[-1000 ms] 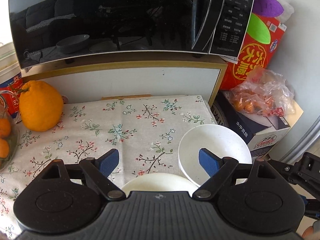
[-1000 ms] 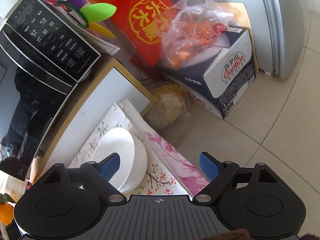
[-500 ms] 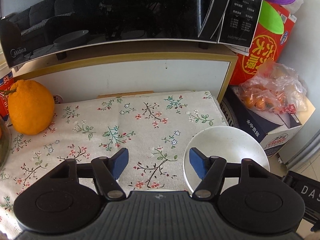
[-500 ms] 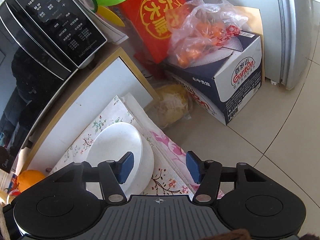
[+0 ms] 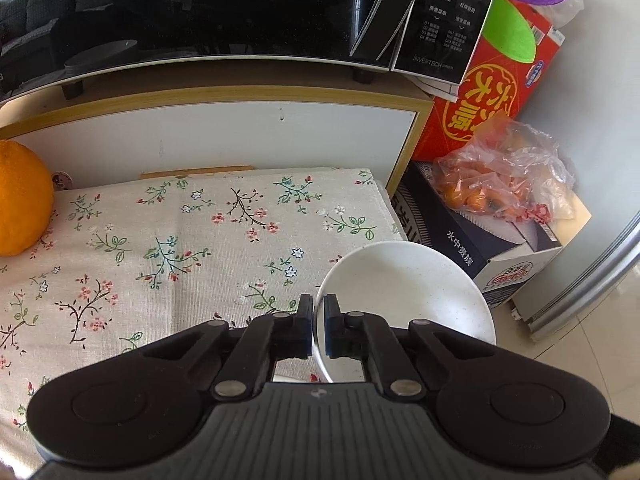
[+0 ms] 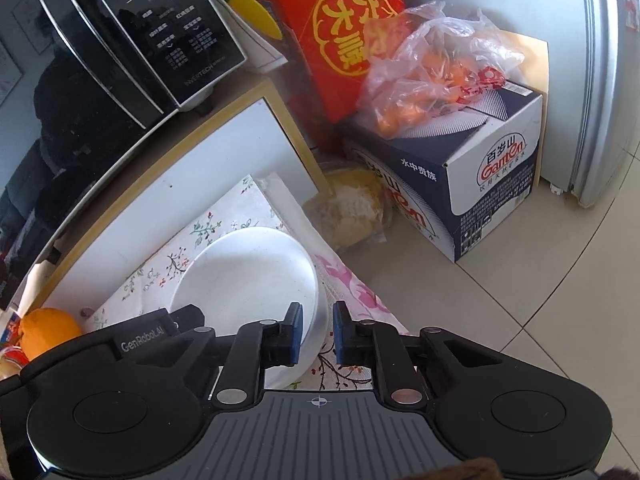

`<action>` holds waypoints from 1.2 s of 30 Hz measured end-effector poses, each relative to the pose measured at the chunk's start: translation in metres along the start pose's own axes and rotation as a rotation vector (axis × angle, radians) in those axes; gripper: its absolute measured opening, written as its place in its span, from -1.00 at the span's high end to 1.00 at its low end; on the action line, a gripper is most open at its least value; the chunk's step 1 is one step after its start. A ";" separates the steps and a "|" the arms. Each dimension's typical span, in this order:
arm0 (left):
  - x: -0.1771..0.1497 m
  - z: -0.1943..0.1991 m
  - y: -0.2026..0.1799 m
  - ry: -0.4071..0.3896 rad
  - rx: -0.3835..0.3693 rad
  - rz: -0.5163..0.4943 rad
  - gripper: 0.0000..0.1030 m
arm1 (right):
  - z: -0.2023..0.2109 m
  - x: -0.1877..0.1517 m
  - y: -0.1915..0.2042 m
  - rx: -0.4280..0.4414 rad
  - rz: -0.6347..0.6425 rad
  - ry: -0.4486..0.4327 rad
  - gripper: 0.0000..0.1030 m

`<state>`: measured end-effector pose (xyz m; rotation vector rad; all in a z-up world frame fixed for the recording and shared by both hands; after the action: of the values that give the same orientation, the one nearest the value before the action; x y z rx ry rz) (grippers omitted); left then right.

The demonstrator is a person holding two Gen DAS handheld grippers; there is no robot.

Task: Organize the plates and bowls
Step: 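Close both grippers on the rim of the white deep plate, then carry the deep plate with both grippers and lower it onto the plate stack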

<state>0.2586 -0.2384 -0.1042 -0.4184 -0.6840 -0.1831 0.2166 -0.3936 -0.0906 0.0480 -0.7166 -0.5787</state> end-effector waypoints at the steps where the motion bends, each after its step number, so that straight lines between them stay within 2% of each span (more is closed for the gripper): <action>1: 0.001 0.001 -0.001 -0.003 -0.005 -0.005 0.91 | 0.000 0.000 0.000 -0.005 0.006 -0.004 0.80; 9: 0.005 0.012 -0.007 -0.032 -0.040 -0.005 0.92 | 0.009 0.007 -0.007 0.018 -0.035 -0.009 0.81; 27: 0.000 0.077 -0.031 -0.157 -0.113 0.089 0.90 | 0.085 0.020 -0.008 0.014 0.065 -0.213 0.80; 36: -0.010 0.127 -0.046 -0.218 -0.130 0.058 0.88 | 0.133 0.009 -0.008 0.012 0.135 -0.300 0.80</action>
<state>0.1643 -0.2249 -0.0083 -0.5878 -0.8756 -0.1288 0.1345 -0.3848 0.0138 -0.0774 -1.0068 -0.4558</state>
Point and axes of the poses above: each gripper's, at about its wrist camera, not at the fingertips, and z roughly against the way its jaws point, y to its left, x to its top, the point moved 4 cm from there along -z, roughly the way its jaws point, and after that the axes turned 11 degrees about -x, right-handed, at the moved point
